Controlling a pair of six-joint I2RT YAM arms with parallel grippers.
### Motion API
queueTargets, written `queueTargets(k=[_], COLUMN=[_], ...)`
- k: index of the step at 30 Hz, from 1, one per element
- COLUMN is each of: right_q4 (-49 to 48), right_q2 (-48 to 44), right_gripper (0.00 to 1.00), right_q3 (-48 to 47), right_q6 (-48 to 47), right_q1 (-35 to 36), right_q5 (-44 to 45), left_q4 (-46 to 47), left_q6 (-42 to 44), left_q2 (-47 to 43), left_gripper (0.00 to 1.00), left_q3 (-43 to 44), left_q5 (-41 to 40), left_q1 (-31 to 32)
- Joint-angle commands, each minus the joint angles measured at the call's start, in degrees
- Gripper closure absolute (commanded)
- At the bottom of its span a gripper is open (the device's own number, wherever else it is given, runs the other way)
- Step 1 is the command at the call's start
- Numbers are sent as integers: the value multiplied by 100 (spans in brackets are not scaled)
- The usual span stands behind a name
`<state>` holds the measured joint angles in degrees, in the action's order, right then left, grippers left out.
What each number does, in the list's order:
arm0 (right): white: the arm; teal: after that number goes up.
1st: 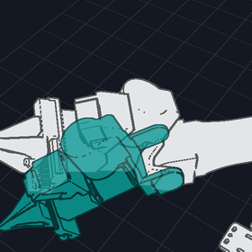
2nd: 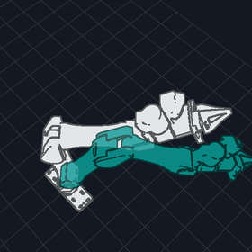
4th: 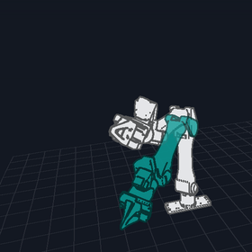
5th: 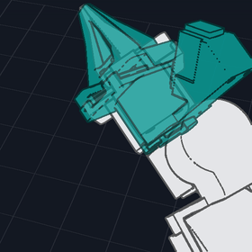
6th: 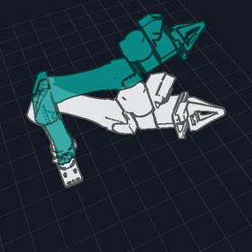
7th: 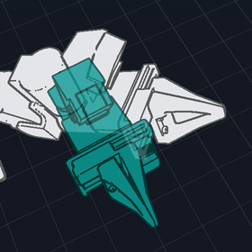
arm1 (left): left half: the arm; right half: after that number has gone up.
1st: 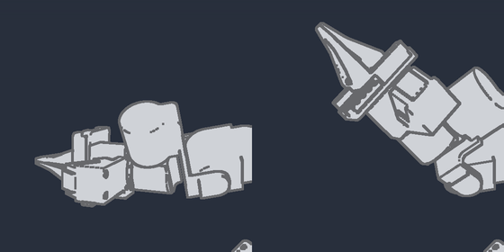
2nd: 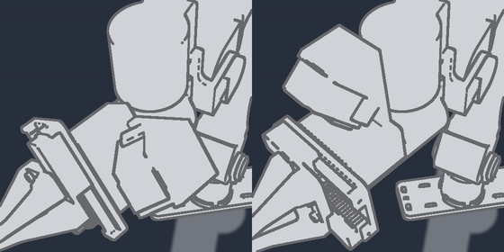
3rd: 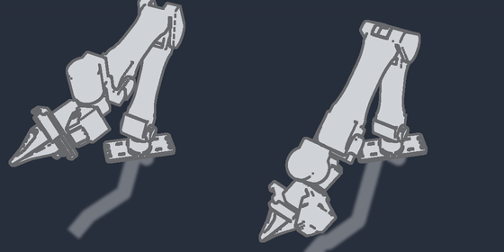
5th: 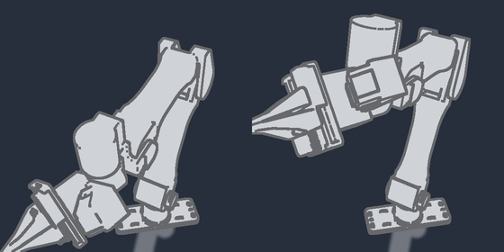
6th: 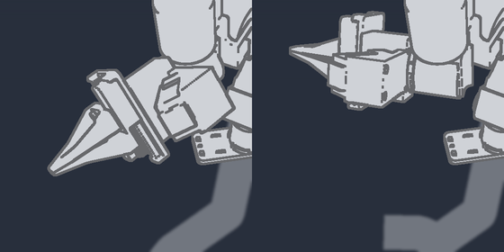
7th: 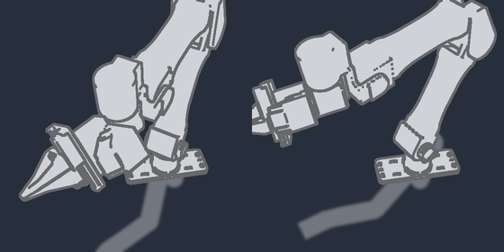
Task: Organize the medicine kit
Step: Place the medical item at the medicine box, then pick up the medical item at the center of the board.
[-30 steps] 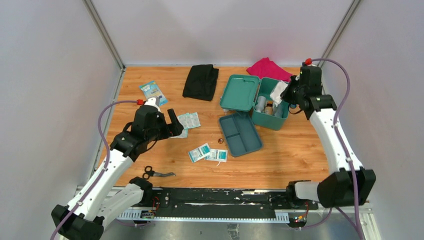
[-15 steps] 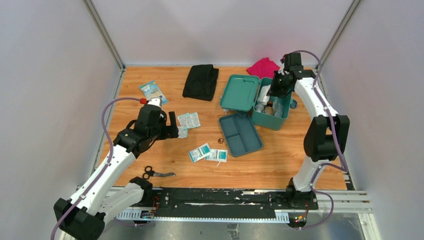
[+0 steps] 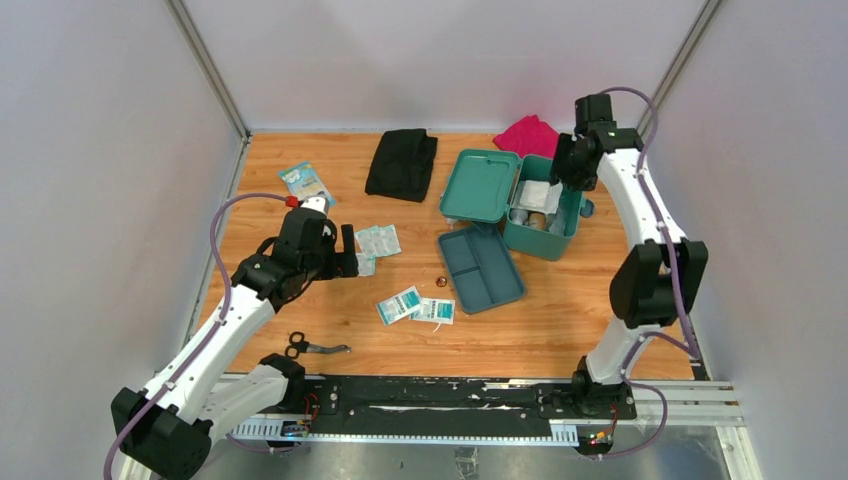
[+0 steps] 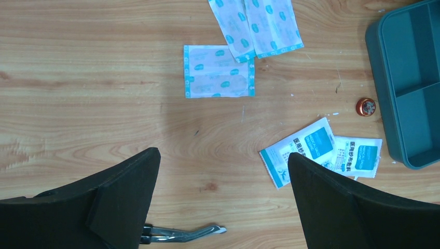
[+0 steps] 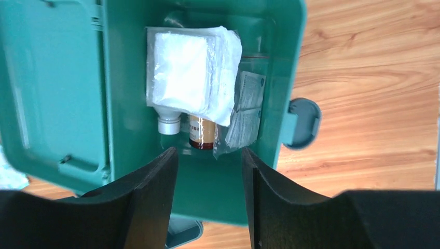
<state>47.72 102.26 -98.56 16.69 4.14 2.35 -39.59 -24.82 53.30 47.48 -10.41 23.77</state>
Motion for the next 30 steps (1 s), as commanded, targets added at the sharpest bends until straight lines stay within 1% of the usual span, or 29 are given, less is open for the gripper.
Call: queueTargets(k=[1,4,11,16,20,24,27,29,30], right_q4=[-221,-536,-860,-965,-943,-939,-947,-957,-958], right_q2=[-886,-1406,-2462,-2989,-3226,-3540,-3752,-3866,-3912], right_gripper=[48,48,47,45,45,45,45,45,45], right_q3=[341,900,1946,2639,2931,3205,3441,3571,3625], right_q6=[28,23,53,-68,-167,-112,-74,-72,-68], right_q1=[-71,-72,-71,-85,-106,-107,-114,-111,-107], right_q5=[-4,-774,-2062,-2150,-2353,-2564,-2616,-2618,-2610], left_q4=[-4,12,64,154,281,494,525,646,714], left_q6=[82,87,-21,-344,-611,-716,-723,-755,-790], left_q2=[-13,-4,-7,36,102,309,568,717,795], left_gripper=[0,0,0,0,0,0,0,0,0], left_q3=[-2,-2,-78,-229,-259,-98,151,333,374], left_q5=[28,26,90,110,-49,31,-95,-182,-55], left_q1=[22,22,22,22,22,22,-9,-226,-460])
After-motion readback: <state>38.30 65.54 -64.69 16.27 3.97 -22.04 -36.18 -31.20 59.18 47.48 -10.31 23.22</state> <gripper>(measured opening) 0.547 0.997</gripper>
